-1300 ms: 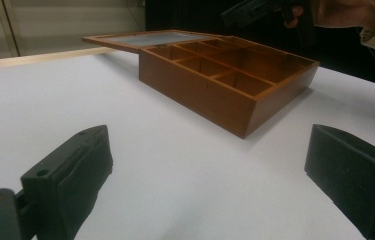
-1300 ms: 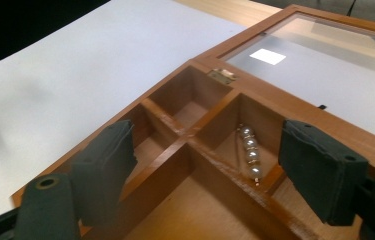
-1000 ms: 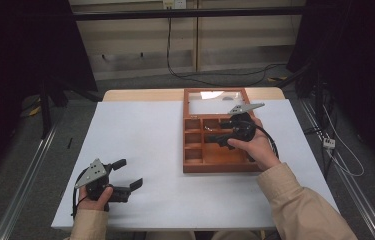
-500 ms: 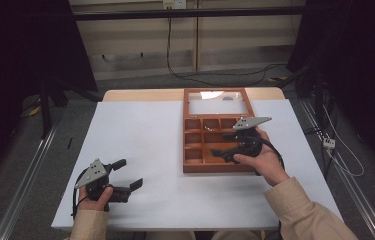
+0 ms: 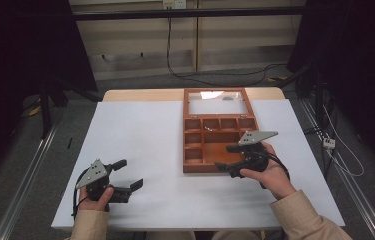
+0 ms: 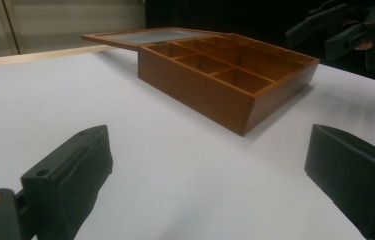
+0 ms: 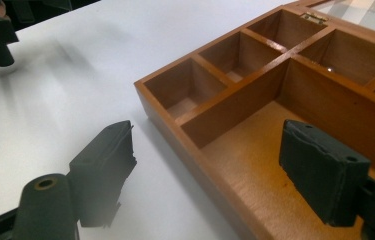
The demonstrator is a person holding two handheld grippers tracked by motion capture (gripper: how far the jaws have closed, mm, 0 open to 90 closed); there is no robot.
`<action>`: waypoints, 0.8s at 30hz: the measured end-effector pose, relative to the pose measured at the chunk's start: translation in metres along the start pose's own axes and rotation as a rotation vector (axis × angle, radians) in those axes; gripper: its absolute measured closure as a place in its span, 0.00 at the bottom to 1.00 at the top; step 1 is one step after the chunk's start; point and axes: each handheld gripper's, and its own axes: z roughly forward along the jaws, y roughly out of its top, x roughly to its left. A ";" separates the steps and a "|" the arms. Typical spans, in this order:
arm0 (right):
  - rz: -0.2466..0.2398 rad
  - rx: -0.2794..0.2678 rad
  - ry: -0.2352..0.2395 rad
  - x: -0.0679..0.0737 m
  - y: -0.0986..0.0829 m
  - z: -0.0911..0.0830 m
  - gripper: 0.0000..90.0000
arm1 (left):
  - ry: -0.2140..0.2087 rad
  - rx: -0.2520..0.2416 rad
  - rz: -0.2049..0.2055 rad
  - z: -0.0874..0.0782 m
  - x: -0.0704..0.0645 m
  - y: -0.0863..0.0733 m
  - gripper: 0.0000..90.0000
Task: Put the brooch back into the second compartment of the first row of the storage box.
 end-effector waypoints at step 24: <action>-0.016 -0.006 0.000 0.006 -0.045 -0.018 0.24 | -0.001 0.005 0.004 0.000 -0.001 0.000 0.05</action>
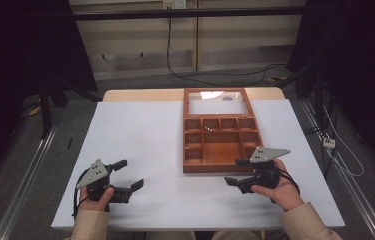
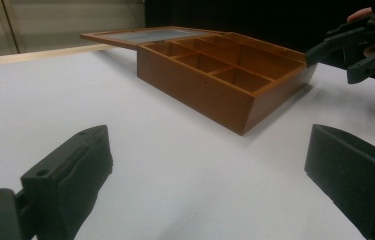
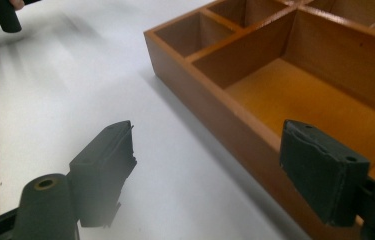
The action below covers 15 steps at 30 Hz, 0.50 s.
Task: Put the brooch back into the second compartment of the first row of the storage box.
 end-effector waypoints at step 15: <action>0.001 0.002 -0.027 -0.002 -0.027 -0.019 0.24 | -0.002 0.005 0.001 0.001 0.000 0.000 0.05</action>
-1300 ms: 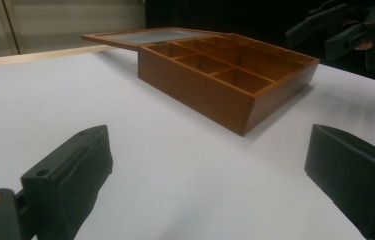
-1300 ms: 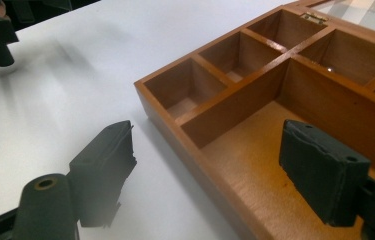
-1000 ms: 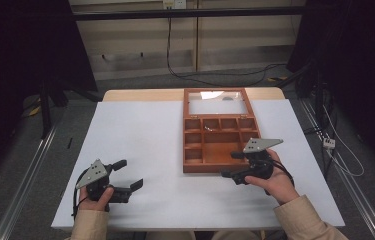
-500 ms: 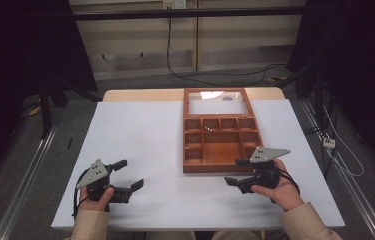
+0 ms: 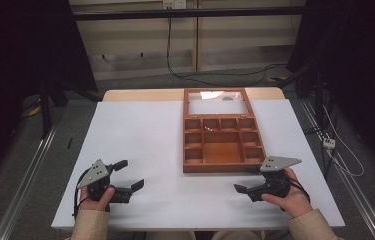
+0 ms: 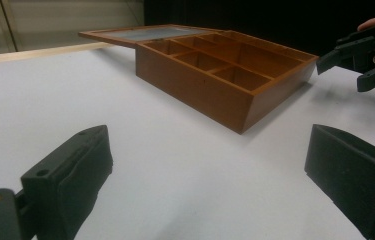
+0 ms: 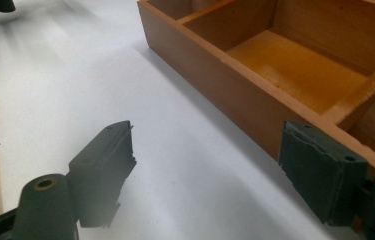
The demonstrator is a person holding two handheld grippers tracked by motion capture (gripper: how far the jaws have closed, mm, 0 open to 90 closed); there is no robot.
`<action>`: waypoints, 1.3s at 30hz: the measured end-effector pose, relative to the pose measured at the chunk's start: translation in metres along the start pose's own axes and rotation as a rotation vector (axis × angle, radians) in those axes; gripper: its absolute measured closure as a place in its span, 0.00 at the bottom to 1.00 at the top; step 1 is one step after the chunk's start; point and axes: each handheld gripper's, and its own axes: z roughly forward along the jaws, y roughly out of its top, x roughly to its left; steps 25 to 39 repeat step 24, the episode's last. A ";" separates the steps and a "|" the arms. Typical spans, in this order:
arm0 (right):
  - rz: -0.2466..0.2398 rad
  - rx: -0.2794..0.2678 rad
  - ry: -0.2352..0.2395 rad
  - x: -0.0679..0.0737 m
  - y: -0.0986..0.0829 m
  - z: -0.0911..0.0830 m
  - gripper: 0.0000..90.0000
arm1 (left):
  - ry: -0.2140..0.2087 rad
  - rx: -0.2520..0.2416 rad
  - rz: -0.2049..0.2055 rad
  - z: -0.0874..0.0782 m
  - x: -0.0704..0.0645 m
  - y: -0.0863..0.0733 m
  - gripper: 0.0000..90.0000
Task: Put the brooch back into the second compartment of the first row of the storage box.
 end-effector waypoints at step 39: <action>0.015 0.011 -0.050 -0.009 -0.027 -0.016 0.24 | -0.003 0.007 -0.001 0.002 0.000 0.000 0.05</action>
